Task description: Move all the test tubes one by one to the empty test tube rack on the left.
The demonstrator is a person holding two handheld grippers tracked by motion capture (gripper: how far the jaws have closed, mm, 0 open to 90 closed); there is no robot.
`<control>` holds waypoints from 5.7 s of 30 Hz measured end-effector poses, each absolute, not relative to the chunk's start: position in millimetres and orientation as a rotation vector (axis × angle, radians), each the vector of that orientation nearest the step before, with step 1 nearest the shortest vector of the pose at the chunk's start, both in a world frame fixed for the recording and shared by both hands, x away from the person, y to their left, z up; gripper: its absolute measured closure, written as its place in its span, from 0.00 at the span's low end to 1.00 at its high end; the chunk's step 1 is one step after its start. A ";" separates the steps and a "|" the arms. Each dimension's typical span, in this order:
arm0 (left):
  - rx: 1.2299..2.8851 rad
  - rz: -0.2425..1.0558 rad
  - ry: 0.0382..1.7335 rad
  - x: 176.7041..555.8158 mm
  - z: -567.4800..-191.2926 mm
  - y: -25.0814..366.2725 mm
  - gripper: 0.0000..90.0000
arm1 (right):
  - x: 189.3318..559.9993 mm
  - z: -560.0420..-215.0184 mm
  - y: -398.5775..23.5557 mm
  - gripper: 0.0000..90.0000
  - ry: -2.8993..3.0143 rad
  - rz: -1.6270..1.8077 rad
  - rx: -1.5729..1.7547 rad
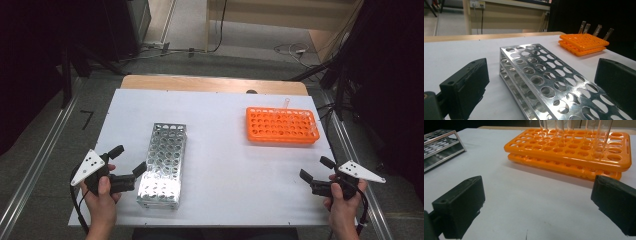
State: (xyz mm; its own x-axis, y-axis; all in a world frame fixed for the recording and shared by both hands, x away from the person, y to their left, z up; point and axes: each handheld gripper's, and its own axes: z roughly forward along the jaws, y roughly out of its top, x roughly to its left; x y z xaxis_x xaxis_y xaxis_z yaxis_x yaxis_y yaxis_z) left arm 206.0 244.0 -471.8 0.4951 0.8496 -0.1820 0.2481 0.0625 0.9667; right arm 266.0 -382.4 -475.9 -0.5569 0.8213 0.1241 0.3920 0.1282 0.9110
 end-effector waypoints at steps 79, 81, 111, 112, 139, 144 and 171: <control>1.502 0.591 0.968 199.4 -457.3 228.6 0.00 | 384.3 -465.8 -382.1 0.82 1.882 1.126 1.394; 1.505 0.590 0.965 199.5 -455.2 227.0 0.00 | 382.4 -462.4 -382.6 0.82 1.869 1.137 1.390; 1.620 0.542 0.843 219.0 -415.8 166.4 0.00 | 314.6 -409.6 -312.5 0.82 2.055 1.353 1.140; 1.624 0.540 0.841 220.8 -414.9 164.0 0.00 | 312.6 -408.9 -308.8 0.82 2.066 1.362 1.130; 1.725 0.365 0.744 243.0 -409.5 99.7 0.00 | 271.3 -413.6 -232.9 0.82 2.300 1.401 0.885; 1.733 0.345 0.756 242.9 -410.5 95.9 0.03 | 268.0 -416.8 -222.8 0.82 2.325 1.389 0.859; 1.844 0.220 0.777 245.3 -421.4 62.8 0.39 | 246.9 -441.2 -178.8 0.82 2.456 1.225 0.679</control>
State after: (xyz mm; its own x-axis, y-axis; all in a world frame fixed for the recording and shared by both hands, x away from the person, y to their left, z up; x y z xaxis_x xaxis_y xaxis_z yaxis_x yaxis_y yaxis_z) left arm 245.3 62.8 -421.4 0.7700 0.6038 -0.2062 0.4063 -0.2149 0.8881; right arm 246.9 -178.8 -441.2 -0.8384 0.5410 -0.0659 0.2726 0.5211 0.8088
